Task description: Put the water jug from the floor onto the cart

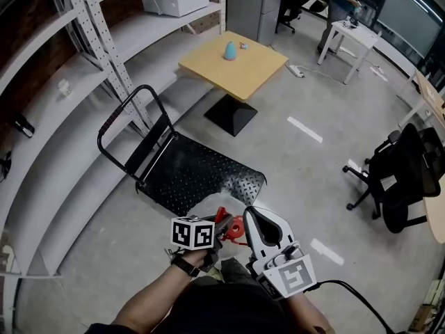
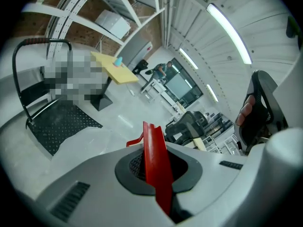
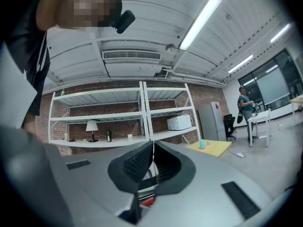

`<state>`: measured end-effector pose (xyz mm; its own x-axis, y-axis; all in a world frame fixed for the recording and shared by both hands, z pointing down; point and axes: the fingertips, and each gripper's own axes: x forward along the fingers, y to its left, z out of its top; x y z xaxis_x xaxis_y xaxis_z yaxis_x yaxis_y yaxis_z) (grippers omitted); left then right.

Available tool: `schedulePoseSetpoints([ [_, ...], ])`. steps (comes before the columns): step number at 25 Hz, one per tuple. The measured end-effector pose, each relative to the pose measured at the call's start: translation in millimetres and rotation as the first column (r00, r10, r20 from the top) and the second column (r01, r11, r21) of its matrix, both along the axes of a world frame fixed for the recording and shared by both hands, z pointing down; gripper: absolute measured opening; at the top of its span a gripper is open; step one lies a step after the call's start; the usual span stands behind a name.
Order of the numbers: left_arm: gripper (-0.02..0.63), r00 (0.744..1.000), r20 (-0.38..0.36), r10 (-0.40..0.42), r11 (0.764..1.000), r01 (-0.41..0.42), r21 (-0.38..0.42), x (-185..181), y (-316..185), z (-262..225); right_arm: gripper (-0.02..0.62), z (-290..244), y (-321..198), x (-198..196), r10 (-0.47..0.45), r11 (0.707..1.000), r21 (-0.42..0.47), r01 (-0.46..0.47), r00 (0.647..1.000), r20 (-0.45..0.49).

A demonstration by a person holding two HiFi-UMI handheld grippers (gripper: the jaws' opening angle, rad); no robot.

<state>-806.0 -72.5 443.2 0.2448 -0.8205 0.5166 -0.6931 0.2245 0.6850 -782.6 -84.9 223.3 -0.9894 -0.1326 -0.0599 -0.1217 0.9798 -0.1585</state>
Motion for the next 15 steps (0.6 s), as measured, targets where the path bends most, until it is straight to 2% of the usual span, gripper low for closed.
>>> schedulePoseSetpoints([
  [5,0.003,0.999,0.006,-0.037,0.999,0.037,-0.013,-81,-25,2,0.003,3,-40,-72,-0.017,0.999,-0.027,0.018,1.0,0.009],
  [9,0.003,1.0,-0.007,-0.024,1.0,0.024,-0.021,-132,-47,11,0.003,5,-59,-117,0.005,0.999,-0.037,-0.005,1.0,-0.012],
  [12,0.003,1.0,-0.022,0.006,1.0,-0.006,-0.005,-175,-73,30,0.003,24,-78,-154,0.068,0.997,-0.042,-0.07,0.997,-0.046],
  [15,0.003,0.995,-0.06,0.077,0.997,-0.077,0.0,-209,-98,63,0.003,48,-91,-190,0.163,0.985,-0.049,-0.167,0.983,-0.082],
])
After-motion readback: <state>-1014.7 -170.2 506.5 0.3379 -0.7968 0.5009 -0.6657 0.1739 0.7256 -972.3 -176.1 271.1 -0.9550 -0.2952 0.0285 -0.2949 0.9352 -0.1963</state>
